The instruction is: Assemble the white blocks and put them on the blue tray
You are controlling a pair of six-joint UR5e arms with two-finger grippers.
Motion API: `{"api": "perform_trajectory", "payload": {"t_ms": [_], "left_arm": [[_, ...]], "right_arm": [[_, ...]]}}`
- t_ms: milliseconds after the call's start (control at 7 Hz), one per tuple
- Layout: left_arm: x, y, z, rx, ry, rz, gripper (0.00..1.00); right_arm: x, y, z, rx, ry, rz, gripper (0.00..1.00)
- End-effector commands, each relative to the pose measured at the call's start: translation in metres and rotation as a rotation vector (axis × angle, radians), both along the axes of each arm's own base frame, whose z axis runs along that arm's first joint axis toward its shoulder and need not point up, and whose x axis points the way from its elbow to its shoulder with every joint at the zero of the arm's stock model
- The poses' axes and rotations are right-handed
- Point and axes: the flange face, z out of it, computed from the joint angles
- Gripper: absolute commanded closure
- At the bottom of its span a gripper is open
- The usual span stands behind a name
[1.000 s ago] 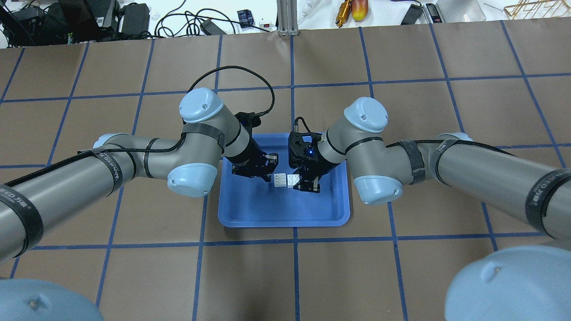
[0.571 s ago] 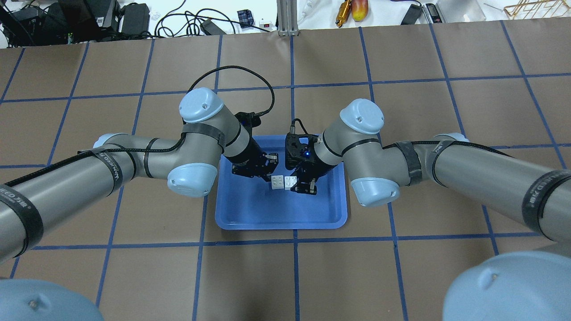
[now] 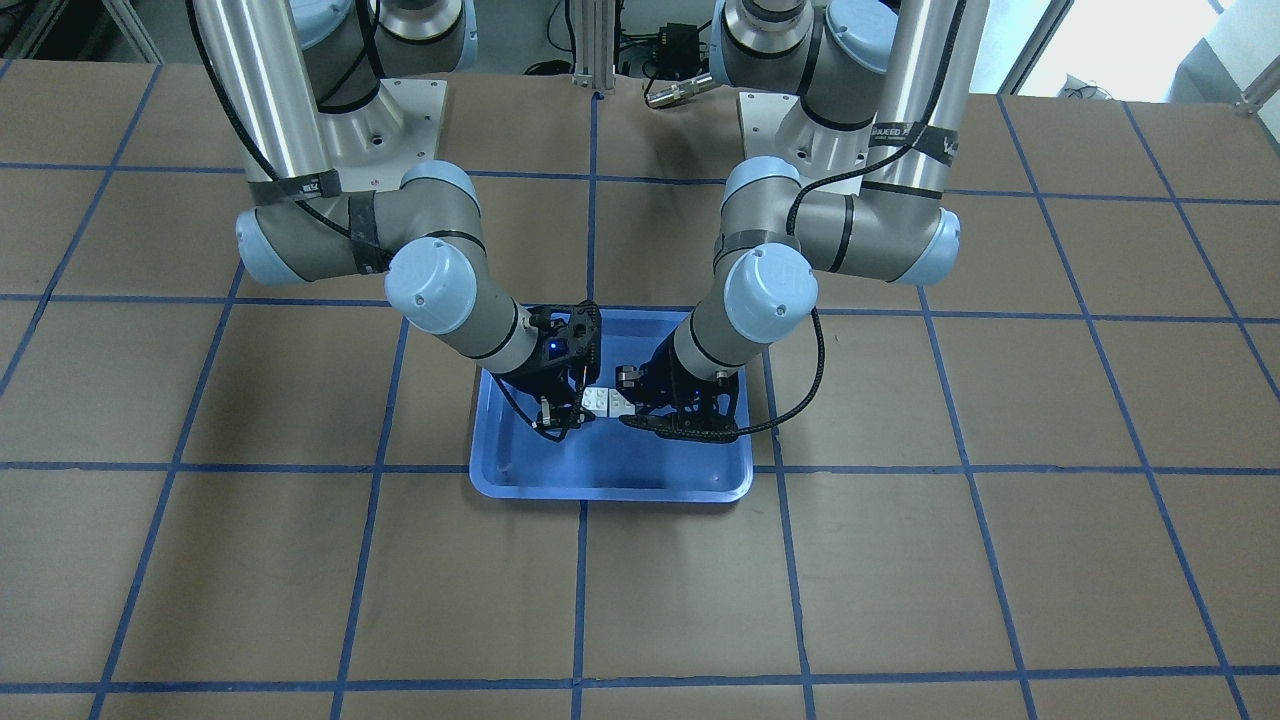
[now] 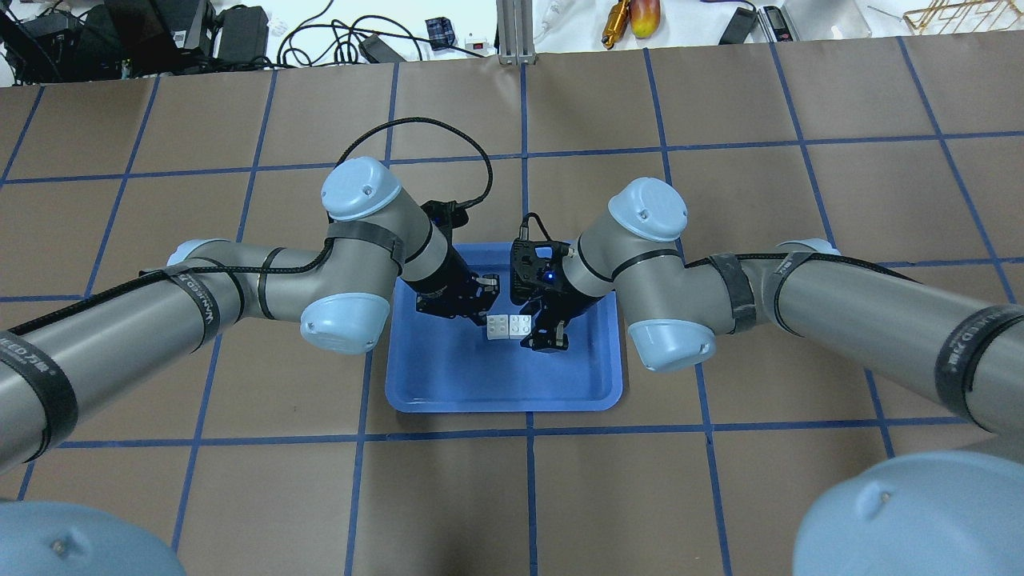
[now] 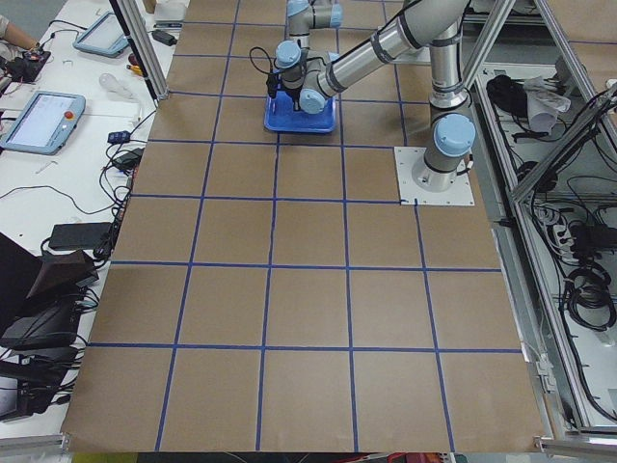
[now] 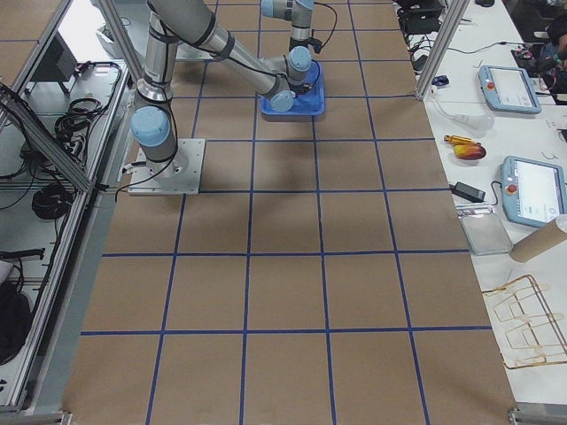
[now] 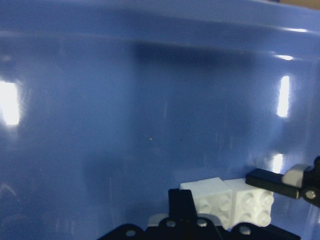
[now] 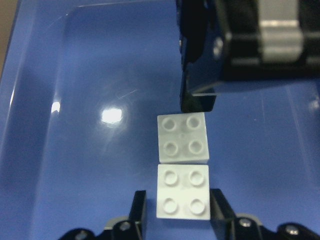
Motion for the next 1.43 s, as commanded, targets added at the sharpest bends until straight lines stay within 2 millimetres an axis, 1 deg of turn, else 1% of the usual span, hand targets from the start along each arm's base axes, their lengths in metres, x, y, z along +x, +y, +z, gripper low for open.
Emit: {"api": "perform_trajectory", "payload": {"t_ms": [0, 143, 286, 429, 571, 714, 857, 1000, 1143, 1286], "left_arm": [[-0.001, 0.0, 0.001, -0.002, 0.0, -0.002, 0.97], [-0.001, 0.0, 0.001, -0.002, 0.0, -0.002, 0.97], [-0.001, 0.0, 0.001, -0.001, 0.002, -0.001, 0.97], [-0.001, 0.0, 0.0, -0.003, 0.002, -0.003, 0.97], [-0.002, 0.0, 0.0, -0.004, 0.002, -0.003, 0.97], [-0.004, 0.002, 0.0, -0.004, 0.002, -0.008, 0.97], [-0.006, 0.002, 0.001, -0.007, 0.003, -0.011, 0.97], [-0.006, 0.002, 0.001, -0.008, 0.003, -0.011, 0.97], [-0.006, 0.002, 0.001, -0.007, 0.003, -0.008, 0.97], [-0.007, 0.002, 0.001, -0.007, 0.003, -0.009, 0.97]], "right_arm": [[-0.001, -0.001, 0.003, 0.012, 0.003, -0.035, 0.27], [0.0, -0.002, 0.004, 0.019, 0.003, -0.053, 0.21], [-0.001, -0.003, 0.005, 0.032, -0.003, -0.081, 0.0], [-0.005, -0.006, 0.007, 0.076, 0.008, -0.183, 0.0], [-0.006, -0.006, 0.013, 0.076, 0.01, -0.209, 0.0], [-0.009, -0.008, 0.026, 0.052, 0.004, -0.216, 0.0], [-0.015, -0.008, 0.046, 0.027, 0.018, -0.243, 0.0], [-0.024, -0.009, 0.062, 0.049, 0.046, -0.38, 0.0], [-0.032, -0.009, 0.071, 0.095, 0.058, -0.477, 0.0], [-0.045, -0.01, 0.084, 0.123, 0.076, -0.57, 0.0]]}}
